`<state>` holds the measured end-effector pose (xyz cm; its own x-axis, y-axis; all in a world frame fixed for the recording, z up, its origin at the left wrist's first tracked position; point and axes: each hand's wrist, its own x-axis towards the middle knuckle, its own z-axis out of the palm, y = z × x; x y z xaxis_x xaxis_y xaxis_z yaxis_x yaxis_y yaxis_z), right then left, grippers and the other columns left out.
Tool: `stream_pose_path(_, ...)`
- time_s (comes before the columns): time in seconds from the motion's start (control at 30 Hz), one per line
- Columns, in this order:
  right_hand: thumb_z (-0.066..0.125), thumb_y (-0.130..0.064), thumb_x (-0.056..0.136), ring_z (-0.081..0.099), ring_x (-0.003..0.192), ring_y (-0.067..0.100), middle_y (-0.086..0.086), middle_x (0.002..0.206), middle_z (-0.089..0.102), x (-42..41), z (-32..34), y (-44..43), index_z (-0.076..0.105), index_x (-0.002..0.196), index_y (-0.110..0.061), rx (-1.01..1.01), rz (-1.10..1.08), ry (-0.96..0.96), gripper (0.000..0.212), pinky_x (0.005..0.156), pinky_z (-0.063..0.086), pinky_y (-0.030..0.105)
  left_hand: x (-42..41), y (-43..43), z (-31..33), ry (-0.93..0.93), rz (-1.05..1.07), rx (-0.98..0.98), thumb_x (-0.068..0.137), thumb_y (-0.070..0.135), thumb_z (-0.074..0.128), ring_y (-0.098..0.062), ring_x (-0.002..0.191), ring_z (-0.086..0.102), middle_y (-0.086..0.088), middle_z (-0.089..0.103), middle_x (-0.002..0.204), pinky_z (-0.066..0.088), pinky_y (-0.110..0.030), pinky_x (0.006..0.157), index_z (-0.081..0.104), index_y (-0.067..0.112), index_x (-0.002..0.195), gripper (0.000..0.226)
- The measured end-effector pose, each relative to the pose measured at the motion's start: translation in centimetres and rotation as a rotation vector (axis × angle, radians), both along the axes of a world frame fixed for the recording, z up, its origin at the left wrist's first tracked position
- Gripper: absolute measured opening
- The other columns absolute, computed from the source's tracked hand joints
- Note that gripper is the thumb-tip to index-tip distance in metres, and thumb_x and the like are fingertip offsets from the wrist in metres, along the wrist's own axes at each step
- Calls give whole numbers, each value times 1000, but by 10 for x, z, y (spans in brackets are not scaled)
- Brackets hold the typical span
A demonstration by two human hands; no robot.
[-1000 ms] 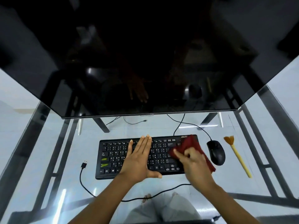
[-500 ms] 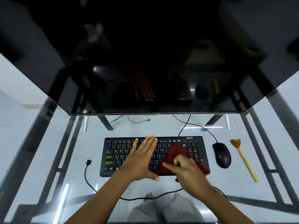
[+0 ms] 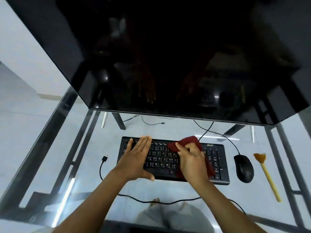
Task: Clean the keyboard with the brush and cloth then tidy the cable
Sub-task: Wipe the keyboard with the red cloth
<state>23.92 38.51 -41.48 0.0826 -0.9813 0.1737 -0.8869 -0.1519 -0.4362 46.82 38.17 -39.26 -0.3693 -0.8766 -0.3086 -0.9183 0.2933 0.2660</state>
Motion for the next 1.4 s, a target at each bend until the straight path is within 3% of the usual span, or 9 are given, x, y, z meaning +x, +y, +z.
stream_pose_path(0.17, 73, -10, 77, 52, 71, 17, -2, 86, 54, 25, -1, 16, 62, 124, -28, 10, 543, 162, 51, 65, 41, 31, 1, 2, -1, -14, -8, -29, 60, 77, 66, -10, 141, -27, 5, -27, 153, -17, -43, 115, -22, 13, 149, 140)
stream_pose_path(0.33, 73, -6, 80, 59, 69, 22, 5, 86, 62, 8, 1, -16, 68, 117, -18, 42, -24, 36, 40, 71, 51, 39, 2, 0, -3, 0, -3, -25, 57, 78, 66, -10, 142, -25, 2, -20, 158, -19, -43, 114, -21, 16, 149, 141)
stream_pose_path(0.53, 63, -21, 87, 53, 71, 17, -2, 83, 53, 44, 9, 7, 61, 125, -26, 40, 537, 118, 39, 64, 36, 28, 8, 1, -4, 14, -20, -50, 58, 79, 64, -12, 144, -23, 1, -20, 158, -17, -44, 116, -20, 13, 149, 141)
stream_pose_path(0.77, 54, -22, 94, 58, 81, 24, 4, 101, 58, -9, 6, -33, 59, 129, -21, 145, 40, 106, 35, 73, 57, 35, 78, 11, -6, 47, 193, 7, 49, 79, 67, -8, 142, -18, 9, -16, 155, -15, -44, 116, -17, 16, 151, 146)
stream_pose_path(1.0, 57, -11, 90, 45, 77, 20, -1, 91, 45, 54, 15, -10, 48, 136, -27, 175, 769, 205, 50, 69, 43, 33, 85, 8, -10, 134, 151, 36, 47, 85, 61, -10, 145, -14, 9, -14, 156, -13, -40, 116, -14, 17, 151, 145)
stream_pose_path(1.17, 56, -17, 95, 47, 78, 18, -2, 87, 50, 62, 15, -46, 60, 128, -22, 148, 276, 118, 34, 69, 48, 34, 87, 11, -14, 185, 150, 17, 49, 86, 60, -7, 145, -15, 11, -14, 156, -12, -38, 116, -16, 22, 151, 142)
stream_pose_path(1.27, 46, -36, 98, 48, 91, 19, -4, 91, 57, 98, 15, -12, 60, 108, -25, 203, 364, -8, 20, 77, 41, 35, 88, 10, -17, 200, 153, 41, 50, 85, 59, -6, 144, -15, 11, -13, 157, -11, -38, 117, -19, 23, 150, 141)
stream_pose_path(1.33, 55, -23, 93, 51, 85, 22, 1, 89, 54, 108, 16, 2, 59, 118, -24, 200, 594, -8, 25, 72, 38, 32, 88, 10, -18, 207, 151, 60, 50, 85, 59, -6, 144, -14, 9, -12, 158, -10, -39, 118, -21, 24, 148, 141)
stream_pose_path(1.4, 53, -16, 92, 53, 80, 23, 2, 93, 55, 94, 10, -14, 57, 127, -25, 197, 560, 43, 35, 69, 39, 30, 87, 10, -17, 225, 159, 77, 50, 82, 61, -4, 143, -11, 7, -9, 159, -9, -37, 116, -21, 24, 148, 141)
